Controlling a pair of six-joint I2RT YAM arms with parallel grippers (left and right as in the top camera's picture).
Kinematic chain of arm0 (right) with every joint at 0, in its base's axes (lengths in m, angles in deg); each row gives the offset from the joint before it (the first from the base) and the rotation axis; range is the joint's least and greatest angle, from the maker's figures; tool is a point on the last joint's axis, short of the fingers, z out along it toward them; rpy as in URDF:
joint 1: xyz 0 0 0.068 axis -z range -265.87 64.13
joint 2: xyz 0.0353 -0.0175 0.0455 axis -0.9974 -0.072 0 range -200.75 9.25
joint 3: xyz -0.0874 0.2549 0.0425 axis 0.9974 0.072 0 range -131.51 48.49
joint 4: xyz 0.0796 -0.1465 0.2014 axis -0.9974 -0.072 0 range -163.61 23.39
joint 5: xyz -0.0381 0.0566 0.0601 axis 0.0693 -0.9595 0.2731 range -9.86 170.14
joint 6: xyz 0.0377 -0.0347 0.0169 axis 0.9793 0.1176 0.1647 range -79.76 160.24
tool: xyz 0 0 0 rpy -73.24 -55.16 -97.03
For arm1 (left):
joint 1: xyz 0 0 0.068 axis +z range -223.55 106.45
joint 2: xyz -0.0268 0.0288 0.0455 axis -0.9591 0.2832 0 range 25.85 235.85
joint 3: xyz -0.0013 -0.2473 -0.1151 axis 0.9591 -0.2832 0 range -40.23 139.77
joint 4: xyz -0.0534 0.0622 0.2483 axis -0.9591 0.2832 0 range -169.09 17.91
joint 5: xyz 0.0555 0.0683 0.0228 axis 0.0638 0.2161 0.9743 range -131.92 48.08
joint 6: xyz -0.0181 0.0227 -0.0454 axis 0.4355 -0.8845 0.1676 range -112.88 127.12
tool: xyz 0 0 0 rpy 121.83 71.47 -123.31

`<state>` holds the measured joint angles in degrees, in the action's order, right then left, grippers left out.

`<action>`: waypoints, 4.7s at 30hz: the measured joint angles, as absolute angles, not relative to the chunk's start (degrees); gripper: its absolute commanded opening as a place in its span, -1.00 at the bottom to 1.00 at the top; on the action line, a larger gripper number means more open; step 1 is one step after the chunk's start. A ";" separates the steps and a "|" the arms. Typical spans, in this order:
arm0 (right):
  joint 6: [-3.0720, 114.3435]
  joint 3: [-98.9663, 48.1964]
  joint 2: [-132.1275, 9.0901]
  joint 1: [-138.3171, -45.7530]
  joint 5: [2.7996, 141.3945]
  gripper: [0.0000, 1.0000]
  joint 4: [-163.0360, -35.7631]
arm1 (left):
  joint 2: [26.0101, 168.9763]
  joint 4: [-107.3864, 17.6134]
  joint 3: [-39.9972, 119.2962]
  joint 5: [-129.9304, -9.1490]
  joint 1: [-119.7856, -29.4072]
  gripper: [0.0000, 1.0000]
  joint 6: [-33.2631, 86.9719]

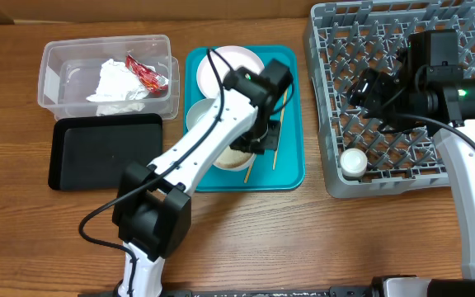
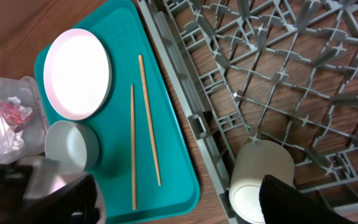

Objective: Sort waste into correct bins and load items into the dishwasher
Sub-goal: 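Grasp the pink rice bowl rim with the left gripper and lift, then carry the pink bowl left and tip the rice onto the black tray, then carry the emptied pink bowl back and set it on the teal tray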

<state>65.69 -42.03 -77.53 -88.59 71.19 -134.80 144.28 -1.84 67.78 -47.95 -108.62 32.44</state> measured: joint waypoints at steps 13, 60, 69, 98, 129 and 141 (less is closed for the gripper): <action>65.69 -42.03 -77.53 -88.59 71.19 0.71 -135.26 | 142.66 6.71 74.90 -57.43 -92.79 -0.92 21.86; 65.67 -42.03 -77.53 -88.59 71.21 0.70 -136.92 | 139.36 -9.05 33.94 -123.72 -34.43 -0.92 -12.37; 65.67 -42.03 -77.53 -88.59 71.19 0.70 -137.14 | 139.36 -7.00 33.94 -129.65 -33.89 -0.92 -11.25; 65.25 -42.03 -77.53 -88.59 71.19 0.71 -137.88 | 139.32 10.73 35.82 -130.21 -33.06 -0.91 -27.38; 64.16 -42.03 -77.53 -88.59 71.17 0.79 -138.58 | 135.88 -7.48 50.64 -92.75 -83.87 -0.92 -0.17; 63.59 -42.03 -77.53 -88.59 71.21 0.79 -138.23 | 135.88 -9.80 50.67 -54.59 -104.49 -0.92 19.41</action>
